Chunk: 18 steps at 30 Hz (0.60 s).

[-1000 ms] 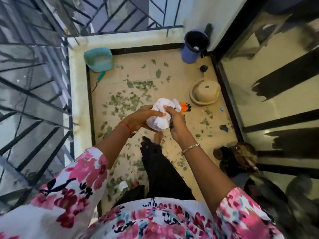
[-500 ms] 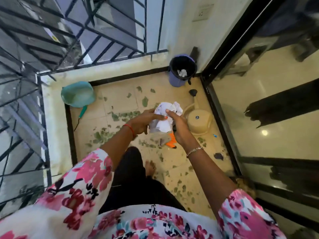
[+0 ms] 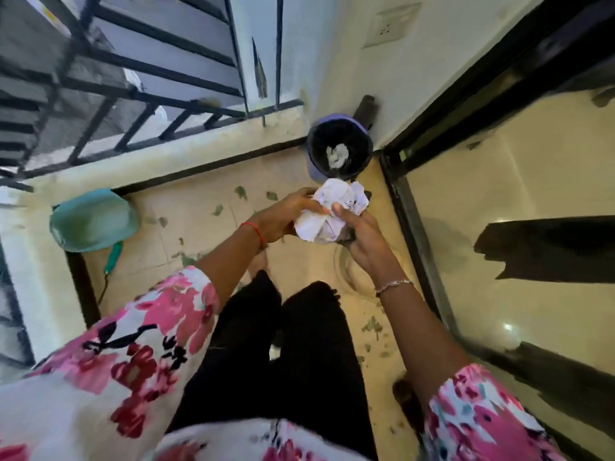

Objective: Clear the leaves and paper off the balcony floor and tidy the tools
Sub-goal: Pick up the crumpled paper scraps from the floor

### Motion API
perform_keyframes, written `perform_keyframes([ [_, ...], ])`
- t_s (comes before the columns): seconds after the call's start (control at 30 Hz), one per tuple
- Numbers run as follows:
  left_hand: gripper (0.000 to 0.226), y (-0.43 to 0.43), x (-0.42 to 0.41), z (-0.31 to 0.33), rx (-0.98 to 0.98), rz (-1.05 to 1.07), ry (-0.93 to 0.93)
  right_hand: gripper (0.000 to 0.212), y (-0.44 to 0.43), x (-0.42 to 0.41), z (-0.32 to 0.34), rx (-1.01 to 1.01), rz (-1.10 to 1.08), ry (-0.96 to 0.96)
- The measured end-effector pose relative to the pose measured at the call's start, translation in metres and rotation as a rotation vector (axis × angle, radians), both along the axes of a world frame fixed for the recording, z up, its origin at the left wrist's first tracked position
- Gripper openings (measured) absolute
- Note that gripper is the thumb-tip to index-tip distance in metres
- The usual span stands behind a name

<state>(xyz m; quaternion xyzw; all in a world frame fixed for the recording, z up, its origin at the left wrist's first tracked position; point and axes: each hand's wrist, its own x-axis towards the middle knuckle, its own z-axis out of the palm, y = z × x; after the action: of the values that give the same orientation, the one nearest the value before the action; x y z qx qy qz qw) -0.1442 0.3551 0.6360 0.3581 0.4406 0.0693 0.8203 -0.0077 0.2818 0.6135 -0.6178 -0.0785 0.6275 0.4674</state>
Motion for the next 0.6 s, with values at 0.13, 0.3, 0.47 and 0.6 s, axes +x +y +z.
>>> perform_keyframes([
  [0.13,0.023,0.064,0.034,-0.062,0.04,-0.007,0.165,0.031,0.067,0.039,-0.056,-0.006,-0.037,0.0],
  [0.3,0.038,0.118,0.083,-0.161,0.055,-0.032,0.267,0.024,0.133,0.091,-0.152,-0.056,-0.077,0.003],
  [0.47,0.035,0.155,0.137,-0.268,0.154,0.1,0.36,0.036,0.183,0.139,-0.25,-0.132,-0.059,-0.044],
  [0.6,0.065,0.182,0.175,-0.325,0.099,0.179,0.337,0.055,0.215,0.17,-0.299,-0.187,-0.029,-0.115],
])
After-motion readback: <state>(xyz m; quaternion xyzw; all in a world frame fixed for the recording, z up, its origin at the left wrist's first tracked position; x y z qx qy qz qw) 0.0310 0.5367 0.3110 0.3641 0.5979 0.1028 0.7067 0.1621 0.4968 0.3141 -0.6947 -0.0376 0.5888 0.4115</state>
